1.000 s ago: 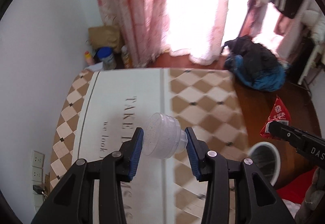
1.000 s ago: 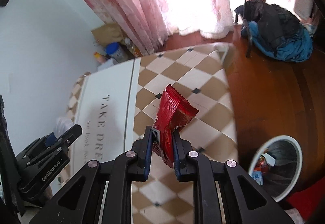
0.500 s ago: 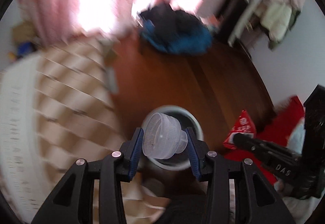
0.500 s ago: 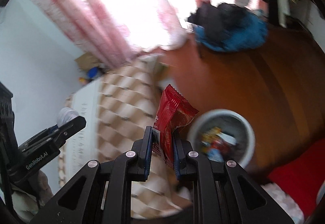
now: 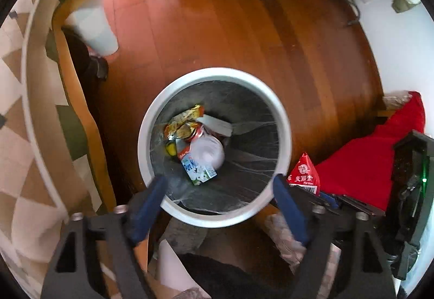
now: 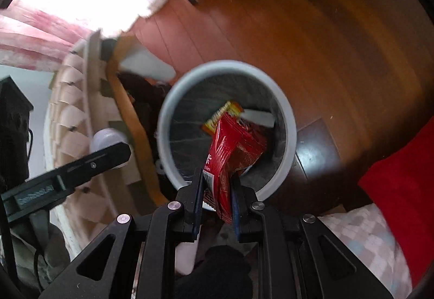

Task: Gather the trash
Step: 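Open the left tool over the bin while the right tool releases the red packet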

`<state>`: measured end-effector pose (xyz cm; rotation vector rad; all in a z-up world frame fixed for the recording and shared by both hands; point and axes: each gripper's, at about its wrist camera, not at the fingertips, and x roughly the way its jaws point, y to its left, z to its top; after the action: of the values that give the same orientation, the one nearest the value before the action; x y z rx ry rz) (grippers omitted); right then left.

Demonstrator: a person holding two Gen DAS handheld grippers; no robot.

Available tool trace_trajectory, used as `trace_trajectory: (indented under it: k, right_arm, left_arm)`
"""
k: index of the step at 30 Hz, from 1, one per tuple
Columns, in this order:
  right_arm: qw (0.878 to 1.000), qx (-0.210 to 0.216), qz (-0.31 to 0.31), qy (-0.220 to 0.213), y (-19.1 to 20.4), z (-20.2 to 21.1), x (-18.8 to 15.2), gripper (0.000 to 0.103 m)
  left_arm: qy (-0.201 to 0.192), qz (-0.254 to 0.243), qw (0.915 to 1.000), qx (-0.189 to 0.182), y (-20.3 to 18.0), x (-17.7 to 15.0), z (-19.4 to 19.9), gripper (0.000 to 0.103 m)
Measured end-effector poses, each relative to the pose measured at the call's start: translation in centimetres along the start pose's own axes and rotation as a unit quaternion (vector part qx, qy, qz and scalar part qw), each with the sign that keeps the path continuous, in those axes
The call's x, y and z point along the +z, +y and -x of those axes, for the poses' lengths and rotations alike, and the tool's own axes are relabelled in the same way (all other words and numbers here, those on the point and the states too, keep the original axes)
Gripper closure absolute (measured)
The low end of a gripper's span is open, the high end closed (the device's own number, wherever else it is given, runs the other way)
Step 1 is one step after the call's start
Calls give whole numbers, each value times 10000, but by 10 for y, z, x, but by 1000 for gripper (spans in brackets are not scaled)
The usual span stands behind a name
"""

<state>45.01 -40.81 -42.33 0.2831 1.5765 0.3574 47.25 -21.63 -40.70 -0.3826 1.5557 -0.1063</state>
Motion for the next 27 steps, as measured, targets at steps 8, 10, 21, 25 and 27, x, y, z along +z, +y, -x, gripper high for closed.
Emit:
trace_trajectory:
  k: [8,10,21,25,27]
  right_arm:
    - [9994,-185,-117,263,-21,-38,9,35]
    - [9993,-284,-83,233,-20,-37,8,27]
    - [9917,-1280,156,-34,-3,9,-12,0]
    - [9923,-1200,187,-226,9,40,-22,0]
    - [9925,-1144,224,-358,19,59,-29,0]
  left_arm:
    - [-137,-10,9969,768,11,-18,-1,6]
    - [-221,-94,9940,1064,16,-27,4,6]
    - [-623,-248,9878,1407,5,-62,52,6]
    - [-859,-249,9869,1343,-6,-72,84,6]
    - [-961,-284,9865,1294,-12,-81,104,6]
